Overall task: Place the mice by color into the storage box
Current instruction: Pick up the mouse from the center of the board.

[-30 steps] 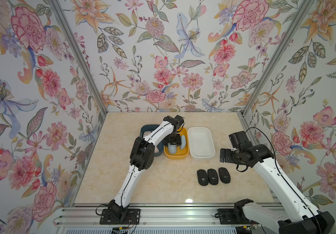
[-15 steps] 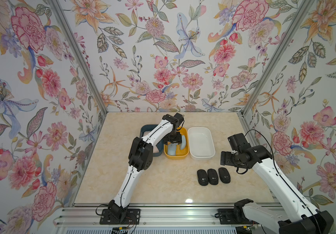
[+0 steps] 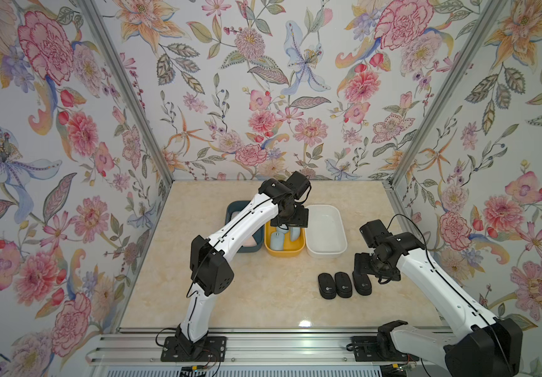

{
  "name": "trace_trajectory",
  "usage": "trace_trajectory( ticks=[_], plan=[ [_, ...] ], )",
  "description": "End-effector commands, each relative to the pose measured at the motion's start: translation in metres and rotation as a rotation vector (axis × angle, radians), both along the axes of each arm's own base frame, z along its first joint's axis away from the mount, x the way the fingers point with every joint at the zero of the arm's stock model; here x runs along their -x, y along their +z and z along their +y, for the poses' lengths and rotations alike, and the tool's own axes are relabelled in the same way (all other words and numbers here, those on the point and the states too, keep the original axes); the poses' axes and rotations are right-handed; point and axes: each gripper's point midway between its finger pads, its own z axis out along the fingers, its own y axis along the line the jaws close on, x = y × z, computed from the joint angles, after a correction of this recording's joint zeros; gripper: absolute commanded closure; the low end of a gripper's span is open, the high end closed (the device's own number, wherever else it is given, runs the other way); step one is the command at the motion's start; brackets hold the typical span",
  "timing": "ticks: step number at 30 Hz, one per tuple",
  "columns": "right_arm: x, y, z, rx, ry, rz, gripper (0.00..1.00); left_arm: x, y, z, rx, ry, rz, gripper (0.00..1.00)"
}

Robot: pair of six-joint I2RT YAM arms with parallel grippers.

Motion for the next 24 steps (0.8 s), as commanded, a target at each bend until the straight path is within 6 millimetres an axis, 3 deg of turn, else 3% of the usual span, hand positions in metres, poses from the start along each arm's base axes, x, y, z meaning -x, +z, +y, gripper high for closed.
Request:
trace_trajectory(
  ticks=[1, 6, 16, 24],
  plan=[
    [0.008, -0.018, 0.007, -0.034, -0.012, 0.084, 0.11, 0.008, 0.001, 0.016, -0.054, 0.043, -0.012, 0.16],
    [0.01, -0.035, 0.012, -0.056, -0.037, 0.141, 0.12, 0.017, 0.012, 0.018, -0.047, 0.032, -0.033, 0.15],
    [0.003, -0.068, 0.005, -0.11, -0.091, 0.261, 0.13, 0.015, 0.015, 0.023, -0.051, 0.048, -0.04, 0.15],
    [0.003, -0.08, 0.001, -0.149, -0.094, 0.324, 0.13, 0.008, 0.017, 0.032, -0.049, 0.086, -0.044, 0.15]
  ],
)
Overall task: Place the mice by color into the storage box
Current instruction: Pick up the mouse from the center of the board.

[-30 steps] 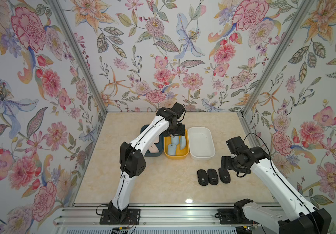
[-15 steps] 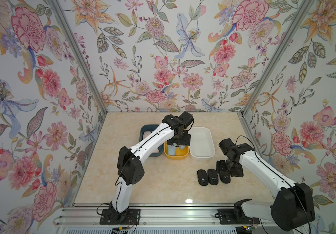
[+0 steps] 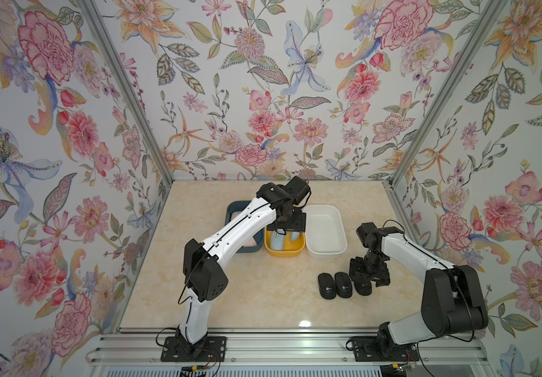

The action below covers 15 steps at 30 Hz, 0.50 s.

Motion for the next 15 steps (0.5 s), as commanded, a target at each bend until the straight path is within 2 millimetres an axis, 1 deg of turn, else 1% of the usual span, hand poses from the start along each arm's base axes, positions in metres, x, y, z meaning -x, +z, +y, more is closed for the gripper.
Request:
trace_trajectory(
  ticks=[1, 7, 10, 13, 15],
  plan=[
    [0.006, -0.007, 0.002, -0.041, -0.001, 0.042, 0.13, -0.003, 0.009, 0.016, -0.016, 0.049, -0.02, 0.15],
    [0.004, -0.012, 0.003, -0.053, -0.009, 0.057, 0.15, -0.006, 0.009, 0.021, -0.015, 0.06, -0.019, 0.16],
    [0.004, -0.016, 0.0, -0.039, -0.007, 0.063, 0.16, -0.007, 0.009, 0.026, -0.021, 0.072, -0.019, 0.15],
    [-0.001, -0.017, -0.004, -0.012, -0.008, 0.047, 0.17, -0.008, 0.008, 0.029, -0.027, 0.081, -0.02, 0.16],
    [-0.001, -0.021, -0.006, -0.009, -0.019, 0.052, 0.16, -0.008, 0.007, 0.029, -0.029, 0.08, -0.017, 0.16]
  ],
)
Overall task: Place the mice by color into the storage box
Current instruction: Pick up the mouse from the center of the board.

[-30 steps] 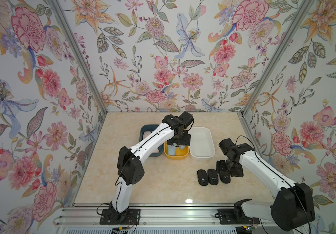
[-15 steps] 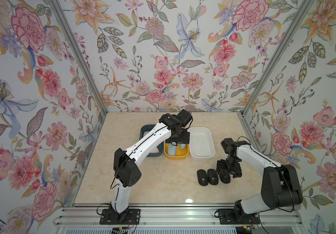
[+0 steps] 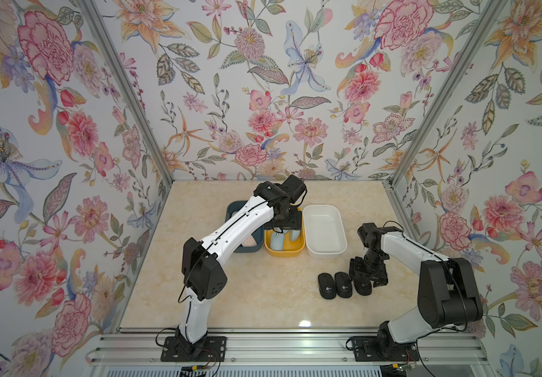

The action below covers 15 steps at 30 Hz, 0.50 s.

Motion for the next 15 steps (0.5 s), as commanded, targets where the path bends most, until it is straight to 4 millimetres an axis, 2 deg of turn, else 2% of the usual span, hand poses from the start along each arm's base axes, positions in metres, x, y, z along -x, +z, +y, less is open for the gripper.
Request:
trace_trajectory(
  ticks=[1, 15],
  plan=[
    [0.004, -0.01, -0.007, 0.016, -0.014, 0.03, 0.17, 0.0, 0.013, 0.015, -0.01, 0.03, -0.025, 0.16],
    [0.003, -0.03, -0.004, -0.057, -0.072, 0.039, 0.2, -0.004, 0.022, 0.026, 0.01, 0.069, -0.033, 0.16]
  ],
)
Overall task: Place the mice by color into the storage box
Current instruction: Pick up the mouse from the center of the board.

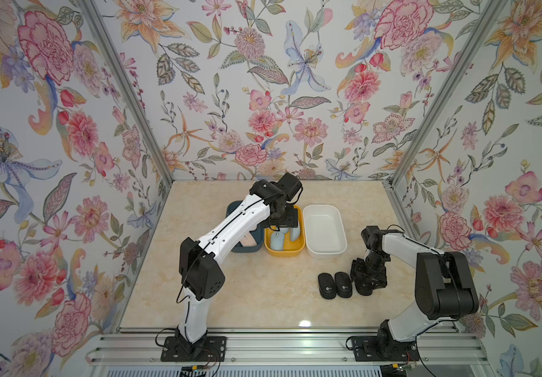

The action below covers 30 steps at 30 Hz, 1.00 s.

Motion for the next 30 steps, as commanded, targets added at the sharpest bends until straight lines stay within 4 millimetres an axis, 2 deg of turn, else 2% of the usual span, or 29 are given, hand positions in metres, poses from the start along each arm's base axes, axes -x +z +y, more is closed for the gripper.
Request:
trace_trajectory(
  ticks=[1, 7, 14, 30],
  plan=[
    [0.003, -0.009, 0.001, -0.01, -0.006, 0.013, 0.21, 0.003, 0.016, 0.013, 0.004, 0.033, -0.02, 0.16],
    [0.0, -0.013, 0.001, -0.014, -0.011, 0.004, 0.25, 0.004, 0.016, 0.014, 0.009, 0.049, -0.02, 0.16],
    [-0.006, -0.015, 0.003, -0.028, -0.018, -0.011, 0.36, 0.007, 0.019, 0.018, 0.012, 0.058, -0.021, 0.16],
    [-0.01, -0.004, -0.002, 0.001, -0.01, -0.072, 0.5, 0.011, 0.017, 0.022, 0.008, 0.073, -0.011, 0.17]
  ],
)
